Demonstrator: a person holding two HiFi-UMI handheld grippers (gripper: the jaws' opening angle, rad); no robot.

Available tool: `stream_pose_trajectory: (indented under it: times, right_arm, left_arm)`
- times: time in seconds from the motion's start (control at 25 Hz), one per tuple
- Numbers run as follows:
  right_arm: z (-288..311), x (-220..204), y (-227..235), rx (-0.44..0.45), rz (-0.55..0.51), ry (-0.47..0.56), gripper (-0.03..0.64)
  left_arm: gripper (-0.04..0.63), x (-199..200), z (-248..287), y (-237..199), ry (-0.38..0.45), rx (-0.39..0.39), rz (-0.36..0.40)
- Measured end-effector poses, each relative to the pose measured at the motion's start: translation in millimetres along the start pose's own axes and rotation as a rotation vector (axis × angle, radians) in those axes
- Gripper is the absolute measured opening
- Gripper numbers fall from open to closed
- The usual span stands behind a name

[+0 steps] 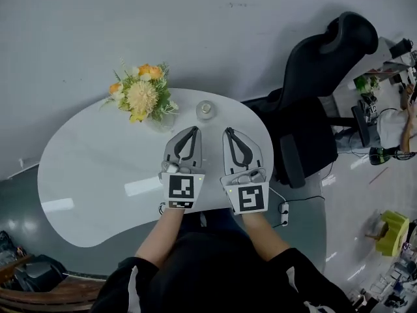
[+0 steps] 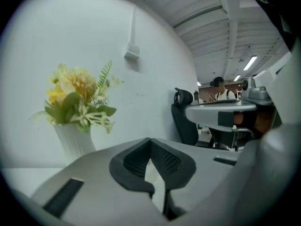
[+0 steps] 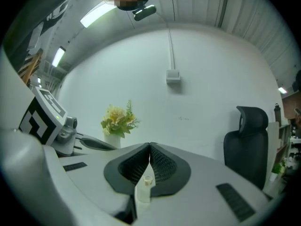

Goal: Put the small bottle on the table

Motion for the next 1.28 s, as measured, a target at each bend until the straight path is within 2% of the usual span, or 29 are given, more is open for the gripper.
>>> stream_pose_trajectory:
  times: [0.24,0.36,0.48,0.84,1.28]
  right_arm:
    - [-33,46,5,-0.050,-0.025,0.064,0.022]
    - [-45,70,5,-0.074,-0.033,0.129,0.021]
    - [-59,84,-6,-0.071,-0.015,0.134,0.021]
    - [-71,100,-23,-0.032,-0.028,0.159,0.021]
    - [-71,107,-22,-0.049,-0.056,0.159,0.021]
  left_arm:
    - [0.008,54,-51,10,0.107,-0.005,-0.011]
    - [0.008,79,-76,5,0.156,0.002,-0.018]
    - [0.008,95,-104,-2,0.195,0.019,-0.027]
    - [0.008,97,-130,-6,0.192,0.055,-0.054]
    - [0.008,102,-131,-10,0.194,0.047,-0.028]
Point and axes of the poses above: the fingertips, and each gripper's own axes: z forward along the fingers, y to its right, x out of its top, the point moved 1 cm from there along -z, backward along the fingers, and after that the axes turned 5 degrees about -z, right-handed, at the moved point
